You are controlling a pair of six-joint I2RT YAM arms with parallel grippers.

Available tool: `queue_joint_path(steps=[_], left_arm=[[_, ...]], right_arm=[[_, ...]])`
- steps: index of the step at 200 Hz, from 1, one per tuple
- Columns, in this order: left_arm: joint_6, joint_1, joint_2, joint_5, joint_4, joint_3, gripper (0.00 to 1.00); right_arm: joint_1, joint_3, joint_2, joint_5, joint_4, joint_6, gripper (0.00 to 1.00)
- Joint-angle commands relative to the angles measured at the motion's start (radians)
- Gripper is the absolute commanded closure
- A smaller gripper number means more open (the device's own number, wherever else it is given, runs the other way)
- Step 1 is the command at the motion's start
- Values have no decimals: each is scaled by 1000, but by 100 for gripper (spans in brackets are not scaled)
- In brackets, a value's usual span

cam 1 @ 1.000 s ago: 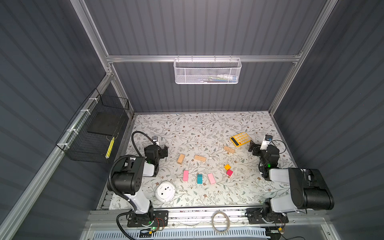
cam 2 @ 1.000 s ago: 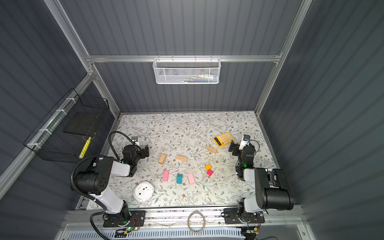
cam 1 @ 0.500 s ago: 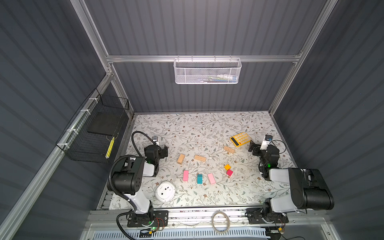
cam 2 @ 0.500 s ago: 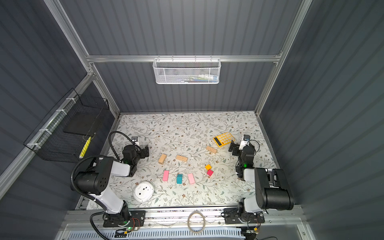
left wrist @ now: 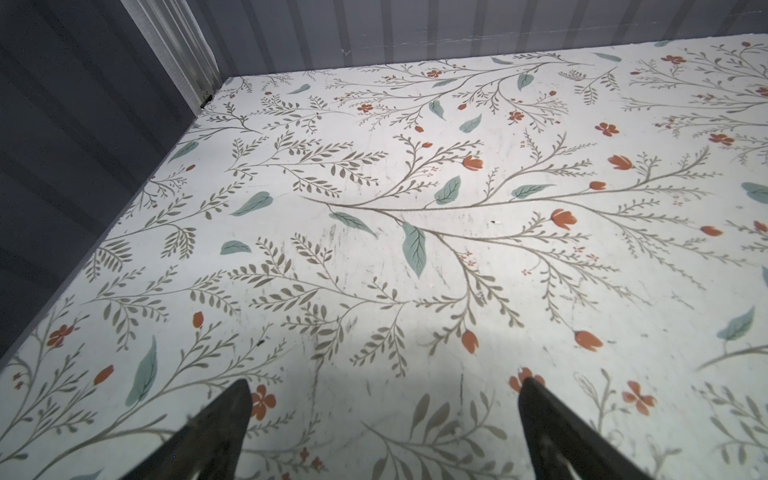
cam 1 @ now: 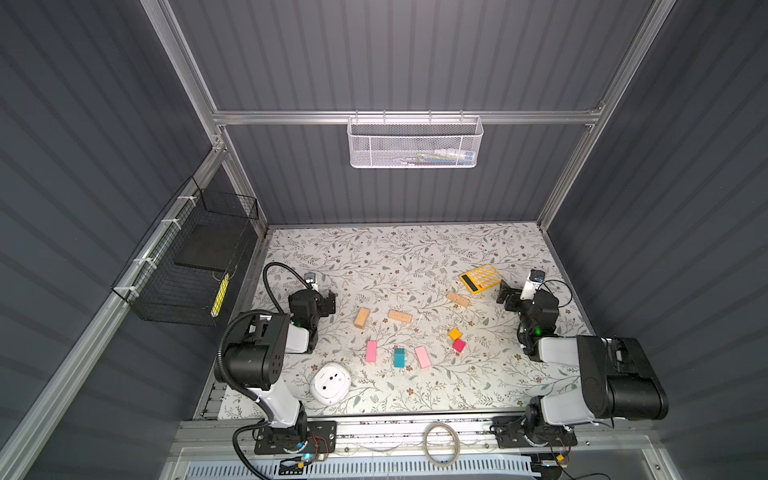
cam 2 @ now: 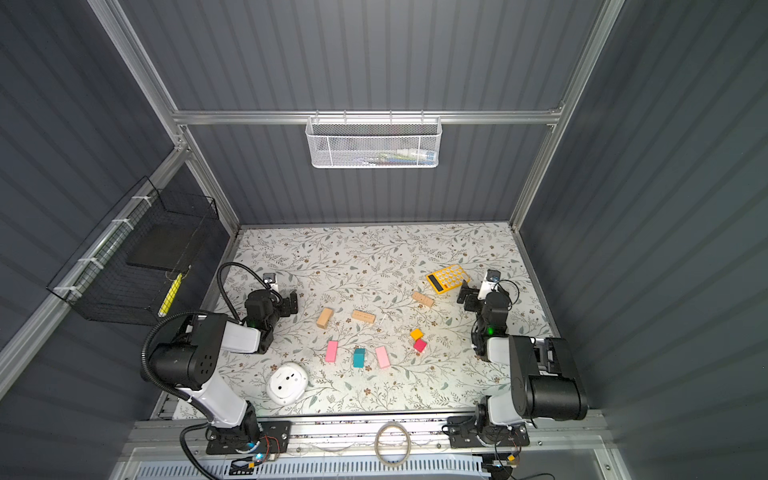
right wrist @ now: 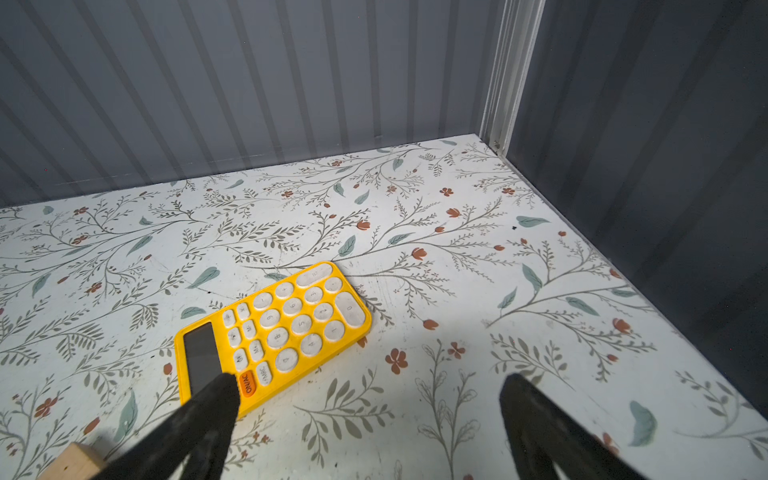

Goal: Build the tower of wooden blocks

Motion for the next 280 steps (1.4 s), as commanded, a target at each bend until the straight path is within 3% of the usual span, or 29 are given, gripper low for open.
queue_joint_path(steps=[1, 31, 56, 96, 173, 238, 280], left_arm=[[1, 6, 11, 9, 25, 15, 0], [-2, 6, 7, -12, 39, 15, 0], [-36, 6, -63, -66, -195, 103, 0], [-41, 6, -116, -35, -407, 201, 0], [-68, 4, -294, 12, -535, 240, 2], [-105, 3, -443, 89, -679, 299, 7], [-95, -55, -474, 98, -805, 372, 9]], right_arm=[[1, 2, -4, 8, 8, 2, 1], [1, 1, -4, 7, 11, 2, 1], [-1, 1, -7, 11, 13, 2, 1], [0, 57, -107, 15, -174, 5, 1], [2, 118, -206, 6, -387, 34, 1], [28, 252, -291, -8, -690, 49, 1], [74, 334, -328, -14, -869, 43, 1]])
